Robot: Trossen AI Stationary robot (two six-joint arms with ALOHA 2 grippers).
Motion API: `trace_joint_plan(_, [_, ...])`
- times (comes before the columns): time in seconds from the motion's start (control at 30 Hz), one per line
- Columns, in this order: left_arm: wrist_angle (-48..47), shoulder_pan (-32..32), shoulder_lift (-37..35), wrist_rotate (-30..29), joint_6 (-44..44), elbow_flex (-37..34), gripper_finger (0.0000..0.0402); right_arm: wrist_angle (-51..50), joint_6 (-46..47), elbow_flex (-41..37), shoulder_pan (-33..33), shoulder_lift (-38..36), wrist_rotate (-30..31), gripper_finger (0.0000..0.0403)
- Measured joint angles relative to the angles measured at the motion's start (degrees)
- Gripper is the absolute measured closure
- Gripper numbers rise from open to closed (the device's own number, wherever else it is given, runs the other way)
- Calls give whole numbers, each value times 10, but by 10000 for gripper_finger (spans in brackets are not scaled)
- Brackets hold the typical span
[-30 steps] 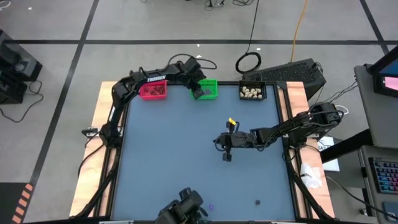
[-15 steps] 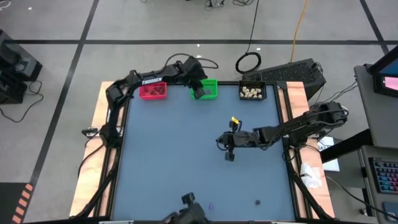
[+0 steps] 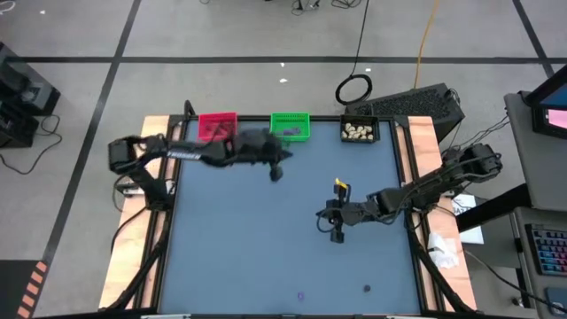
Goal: Sort Halloween decoration
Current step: Put the black skull toy into the red bin
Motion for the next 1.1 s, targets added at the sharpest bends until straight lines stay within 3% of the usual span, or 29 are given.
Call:
trace_joint_plan(0.17, [121, -87, -54, -65, -15, -114, 402, -43, 91, 5, 52, 0, -2, 403])
trace_joint_plan(0.37, [189, -173, -68, -107, -15, -185, 402, -213, 280, 72, 132, 1, -4, 403])
trace_joint_plan(0.5, [194, -210, -68, -117, -15, -197, 402, -329, 427, 138, 185, 15, -40, 403])
trace_joint_plan(0.67, [202, -229, -68, -119, -11, -198, 402, -424, 589, 213, 238, 65, -136, 403])
trace_joint_plan(0.87, [201, -233, -68, -120, -15, -198, 402, -435, 801, 261, 289, 108, -245, 392])
trace_joint_plan(1.0, [200, -235, -68, -120, -15, -198, 402, -430, 928, 265, 324, 118, -272, 361])
trace_joint_plan(1.1, [196, -234, -68, -120, -15, -198, 402, -427, 972, 265, 343, 130, -274, 333])
